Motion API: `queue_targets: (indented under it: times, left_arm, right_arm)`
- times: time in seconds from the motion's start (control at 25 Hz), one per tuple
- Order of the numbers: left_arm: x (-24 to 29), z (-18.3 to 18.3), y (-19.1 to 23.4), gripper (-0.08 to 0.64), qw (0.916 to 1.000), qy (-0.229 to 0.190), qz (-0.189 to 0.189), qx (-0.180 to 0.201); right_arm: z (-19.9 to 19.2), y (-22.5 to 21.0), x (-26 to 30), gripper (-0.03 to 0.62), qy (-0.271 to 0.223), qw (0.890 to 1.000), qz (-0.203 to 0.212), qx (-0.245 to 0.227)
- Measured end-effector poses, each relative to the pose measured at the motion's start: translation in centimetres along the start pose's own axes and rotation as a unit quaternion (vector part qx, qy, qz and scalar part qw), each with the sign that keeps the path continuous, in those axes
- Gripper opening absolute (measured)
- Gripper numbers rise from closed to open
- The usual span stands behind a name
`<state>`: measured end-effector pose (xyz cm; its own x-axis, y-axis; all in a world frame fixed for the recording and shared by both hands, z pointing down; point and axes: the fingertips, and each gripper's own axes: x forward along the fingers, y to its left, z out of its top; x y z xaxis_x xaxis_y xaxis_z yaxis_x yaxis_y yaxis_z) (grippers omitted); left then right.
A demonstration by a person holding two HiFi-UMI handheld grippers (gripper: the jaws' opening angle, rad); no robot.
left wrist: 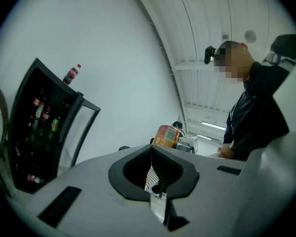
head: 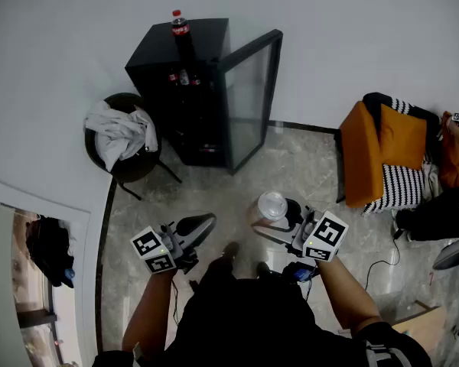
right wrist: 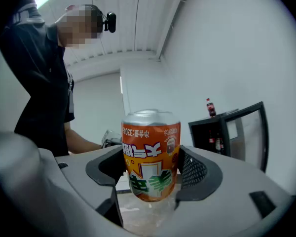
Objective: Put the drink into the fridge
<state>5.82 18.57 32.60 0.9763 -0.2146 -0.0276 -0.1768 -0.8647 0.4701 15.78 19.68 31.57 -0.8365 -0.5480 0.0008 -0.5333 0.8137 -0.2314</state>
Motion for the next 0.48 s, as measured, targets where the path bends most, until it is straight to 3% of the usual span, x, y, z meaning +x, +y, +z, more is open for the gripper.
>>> queue_targets:
  times: [0.12,0.28,0.48]
  left_arm:
    - [-0.6,-1.4,-0.8,0.011,0.9985,-0.028,0.045,-0.010]
    - [-1.9,-2.3,-2.1,0.011,0.9946,-0.061,0.078,-0.032]
    - [-2.4,-2.1,-3.7,0.011,0.9946,-0.050,0.089,0.015]
  right_arm:
    - [-0.6,0.6,0.0,0.324,0.010,1.000,0.020,-0.011]
    - [-1.8,1.8,0.6,0.324,0.029,0.999,0.022,-0.029]
    - [-1.5,4.0,1.4,0.324,0.032,0.998,0.043,-0.036]
